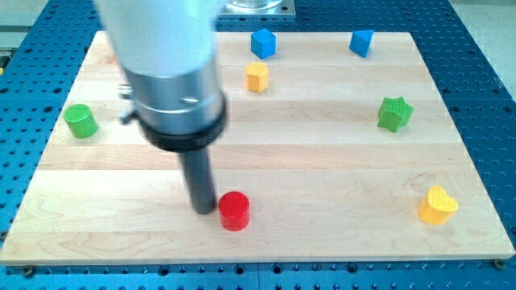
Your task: Slide the hexagon at the bottom left of the board
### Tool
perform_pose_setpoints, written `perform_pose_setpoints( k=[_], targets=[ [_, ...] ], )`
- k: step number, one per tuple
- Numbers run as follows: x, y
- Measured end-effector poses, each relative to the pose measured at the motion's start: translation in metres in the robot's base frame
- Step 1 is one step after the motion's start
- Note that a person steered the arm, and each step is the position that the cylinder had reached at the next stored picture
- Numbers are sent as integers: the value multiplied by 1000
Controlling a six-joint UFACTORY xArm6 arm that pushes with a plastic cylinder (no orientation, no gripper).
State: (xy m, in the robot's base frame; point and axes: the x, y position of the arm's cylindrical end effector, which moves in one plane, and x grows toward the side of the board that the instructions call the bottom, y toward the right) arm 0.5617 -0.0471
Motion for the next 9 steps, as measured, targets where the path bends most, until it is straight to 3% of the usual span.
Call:
perform_pose_setpoints(
  k=[1, 3, 4, 6, 7, 8, 9],
  targets=[
    [-26, 29],
    [-200, 51],
    [-240, 91],
    [-295, 96],
    [-291, 40],
    [-217, -28],
    [-134, -53]
  ],
)
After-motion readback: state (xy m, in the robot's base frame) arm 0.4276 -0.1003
